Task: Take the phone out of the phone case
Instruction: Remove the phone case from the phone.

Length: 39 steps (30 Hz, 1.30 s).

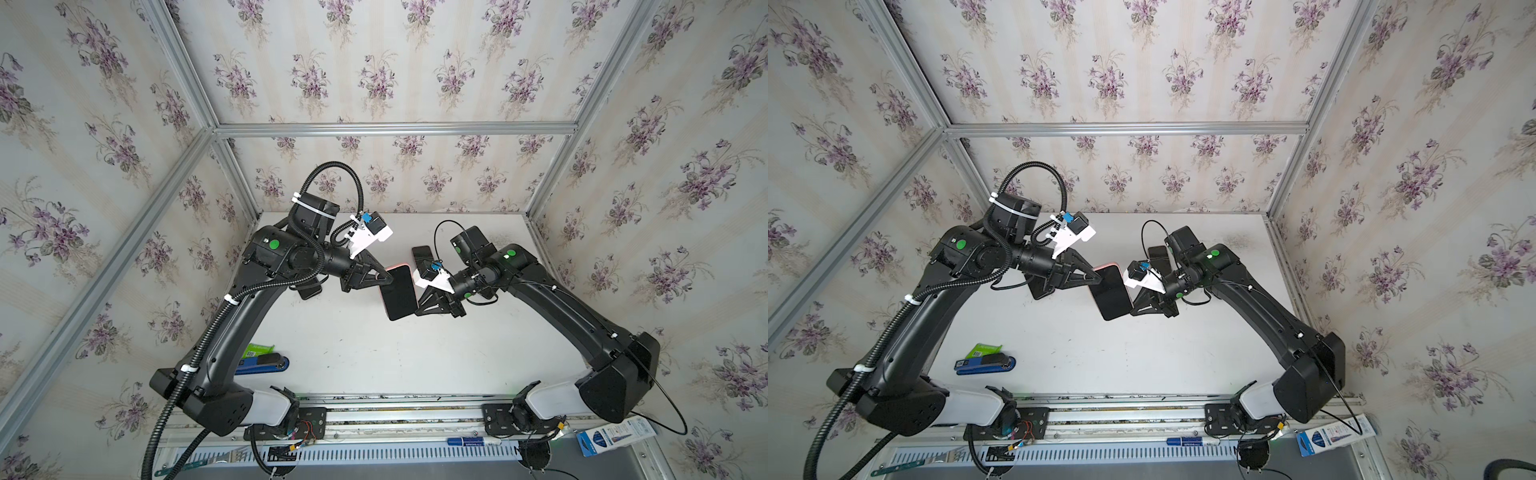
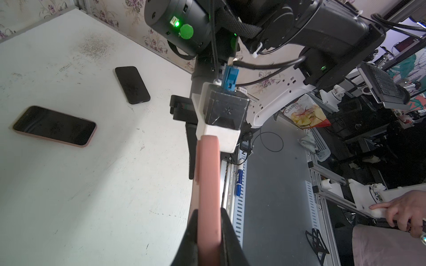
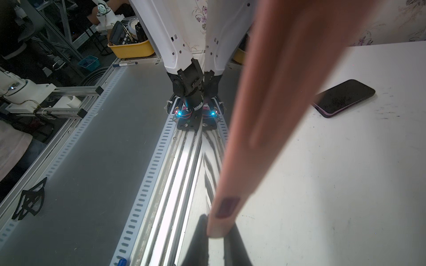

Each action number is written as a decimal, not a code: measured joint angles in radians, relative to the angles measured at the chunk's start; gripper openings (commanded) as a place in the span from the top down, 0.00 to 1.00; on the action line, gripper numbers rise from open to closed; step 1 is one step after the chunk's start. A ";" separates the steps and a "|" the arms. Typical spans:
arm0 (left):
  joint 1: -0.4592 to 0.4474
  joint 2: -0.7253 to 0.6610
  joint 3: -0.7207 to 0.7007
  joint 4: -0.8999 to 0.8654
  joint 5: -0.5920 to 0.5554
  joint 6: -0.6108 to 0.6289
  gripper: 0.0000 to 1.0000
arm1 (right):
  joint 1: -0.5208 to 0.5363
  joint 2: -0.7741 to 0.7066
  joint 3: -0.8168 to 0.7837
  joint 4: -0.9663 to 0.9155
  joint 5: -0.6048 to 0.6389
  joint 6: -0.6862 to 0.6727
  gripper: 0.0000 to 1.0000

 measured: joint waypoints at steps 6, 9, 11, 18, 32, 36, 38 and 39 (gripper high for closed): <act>-0.002 0.004 0.000 0.026 -0.021 -0.026 1.00 | 0.003 -0.004 -0.020 0.058 0.000 0.019 0.95; -0.002 0.005 -0.001 0.034 -0.025 -0.039 1.00 | 0.004 -0.003 -0.032 0.080 -0.009 0.024 0.90; -0.002 0.007 -0.001 0.033 -0.029 -0.046 1.00 | 0.004 -0.004 -0.046 0.100 -0.019 0.033 0.89; -0.002 0.008 -0.001 0.056 -0.042 -0.061 1.00 | 0.003 -0.002 -0.064 0.154 -0.033 0.061 0.83; -0.024 0.039 -0.018 0.257 -0.014 -0.097 1.00 | 0.004 0.006 -0.082 0.306 -0.034 0.024 0.72; -0.025 0.047 -0.016 0.270 0.004 -0.104 1.00 | 0.003 0.006 -0.082 0.318 -0.035 -0.009 0.61; -0.026 0.051 -0.011 0.270 0.013 -0.113 1.00 | 0.003 0.006 -0.082 0.319 -0.035 -0.033 0.57; -0.026 0.053 -0.007 0.270 0.017 -0.116 1.00 | 0.001 0.006 -0.082 0.319 -0.034 -0.046 0.56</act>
